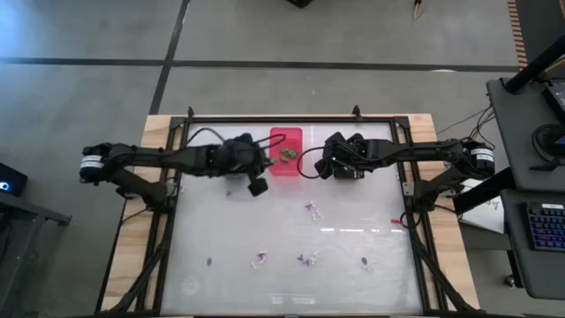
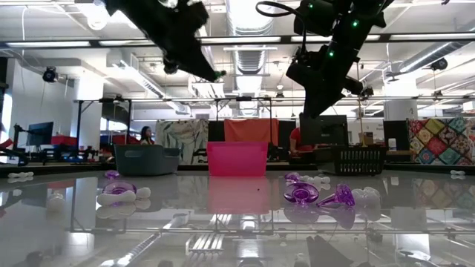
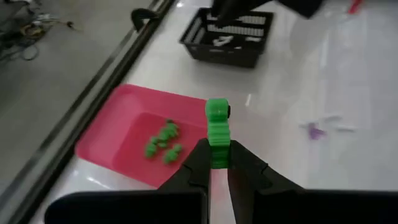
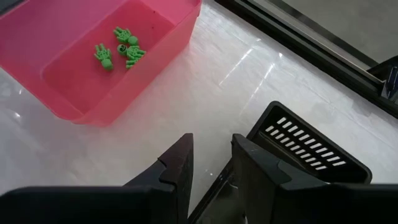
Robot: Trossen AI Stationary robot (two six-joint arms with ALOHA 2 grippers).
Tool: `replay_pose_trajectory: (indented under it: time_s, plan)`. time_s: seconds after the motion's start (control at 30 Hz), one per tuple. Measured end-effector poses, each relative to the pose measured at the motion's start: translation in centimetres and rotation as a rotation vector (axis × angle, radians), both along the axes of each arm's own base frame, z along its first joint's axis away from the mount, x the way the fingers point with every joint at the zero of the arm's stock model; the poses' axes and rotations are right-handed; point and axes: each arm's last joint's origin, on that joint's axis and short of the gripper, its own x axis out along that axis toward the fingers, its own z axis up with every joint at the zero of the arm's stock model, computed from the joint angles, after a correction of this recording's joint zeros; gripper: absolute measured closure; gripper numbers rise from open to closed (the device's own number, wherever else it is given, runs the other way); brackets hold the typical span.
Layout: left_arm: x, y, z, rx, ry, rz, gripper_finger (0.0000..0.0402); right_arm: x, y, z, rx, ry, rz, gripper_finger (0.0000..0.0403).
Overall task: Sort Halloween decoration
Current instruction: Put the green skeleton toy into the pink bin, then put the white bone toy into the black bin
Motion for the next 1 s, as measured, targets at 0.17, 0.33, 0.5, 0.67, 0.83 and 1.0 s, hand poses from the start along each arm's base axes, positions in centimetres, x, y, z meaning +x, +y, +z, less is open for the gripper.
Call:
replay_pose_trajectory:
  time_s: [0.17, 0.33, 0.5, 0.67, 0.83, 1.0]
  plan:
    - [1.7, 2.5, -1.1, 0.035, 0.066, 0.033, 0.0396, 0.0, 0.0, 0.0, -0.001, 0.002, 0.004, 0.0301]
    - [3.0, 4.7, -2.8, 0.008, 0.122, 0.043, 0.0396, 0.0, 0.0, 0.0, -0.005, 0.007, 0.011, 0.0298]
    - [4.0, 6.7, -4.5, -0.010, 0.171, 0.089, 0.0383, 0.0, 0.0, 0.0, -0.005, 0.008, 0.014, 0.0304]
    - [4.8, 7.9, -5.6, -0.020, 0.199, 0.115, 0.0353, 0.0, 0.0, 0.0, -0.003, 0.007, 0.014, 0.0303]
    - [5.0, 8.2, -5.9, -0.012, 0.209, 0.111, 0.0320, 0.0, 0.0, 0.0, -0.003, 0.006, 0.013, 0.0296]
    - [5.0, 8.2, -5.8, -0.010, 0.206, 0.110, 0.0301, 0.0, 0.0, 0.0, 0.000, 0.004, 0.011, 0.0298]
